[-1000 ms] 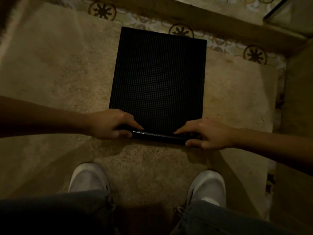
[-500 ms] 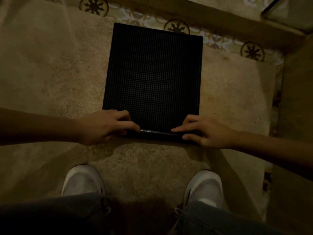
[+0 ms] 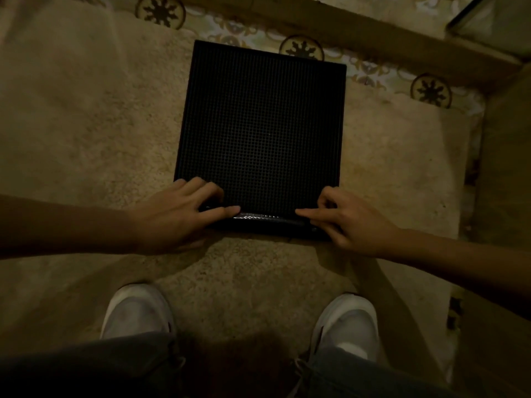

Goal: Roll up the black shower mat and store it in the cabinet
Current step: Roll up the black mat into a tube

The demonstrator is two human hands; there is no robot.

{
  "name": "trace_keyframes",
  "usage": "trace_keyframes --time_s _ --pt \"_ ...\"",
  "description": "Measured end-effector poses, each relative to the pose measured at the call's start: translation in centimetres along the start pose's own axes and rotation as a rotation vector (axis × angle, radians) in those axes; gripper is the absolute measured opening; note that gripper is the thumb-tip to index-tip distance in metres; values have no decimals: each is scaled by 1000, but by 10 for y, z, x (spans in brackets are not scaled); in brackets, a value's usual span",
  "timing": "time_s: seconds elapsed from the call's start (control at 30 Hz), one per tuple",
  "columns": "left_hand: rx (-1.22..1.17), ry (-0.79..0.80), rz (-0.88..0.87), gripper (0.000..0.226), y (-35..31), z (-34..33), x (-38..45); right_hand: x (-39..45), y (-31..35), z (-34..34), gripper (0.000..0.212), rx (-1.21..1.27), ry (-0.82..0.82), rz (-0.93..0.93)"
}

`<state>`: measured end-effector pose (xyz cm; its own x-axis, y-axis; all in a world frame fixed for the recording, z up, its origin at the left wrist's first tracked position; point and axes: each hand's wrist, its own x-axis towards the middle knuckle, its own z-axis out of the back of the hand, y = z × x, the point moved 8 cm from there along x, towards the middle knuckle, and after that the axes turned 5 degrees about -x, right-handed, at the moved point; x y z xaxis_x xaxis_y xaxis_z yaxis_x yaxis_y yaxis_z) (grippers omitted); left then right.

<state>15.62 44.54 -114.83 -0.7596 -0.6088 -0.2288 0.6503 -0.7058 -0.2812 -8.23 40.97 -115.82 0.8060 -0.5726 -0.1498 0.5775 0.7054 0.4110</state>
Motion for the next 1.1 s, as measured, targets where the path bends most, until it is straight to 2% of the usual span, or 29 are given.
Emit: trace_keyframes --time_s 0.17,0.3,0.43,0.5,0.67,0.77,0.9,1.0,1.1 --pt "47 -20 -27 65 -3 4 12 1 -1 -1 39 -44 4 -31" --pt "38 36 -86 68 2 2 17 3 20 0 29 -62 -77 10" --pt "-36 80 -82 62 15 3 24 10 35 -4 47 -134 -64 6" --pt "-31 56 -113 61 16 6 27 16 32 0 45 -146 -83 5" --pt "-1 7 -82 77 13 8 40 28 17 13 35 2 -67 70" --pt "-23 -21 -47 72 10 15 45 35 5 21 36 85 -73 32" --pt "47 -42 -39 42 6 25 48 42 -7 27 34 158 -63 -32" --pt "35 -5 -39 47 12 26 54 45 -16 27 34 181 -61 -129" --pt "-50 -9 -46 56 21 26 58 48 -7 32 40 0 -151 -134"
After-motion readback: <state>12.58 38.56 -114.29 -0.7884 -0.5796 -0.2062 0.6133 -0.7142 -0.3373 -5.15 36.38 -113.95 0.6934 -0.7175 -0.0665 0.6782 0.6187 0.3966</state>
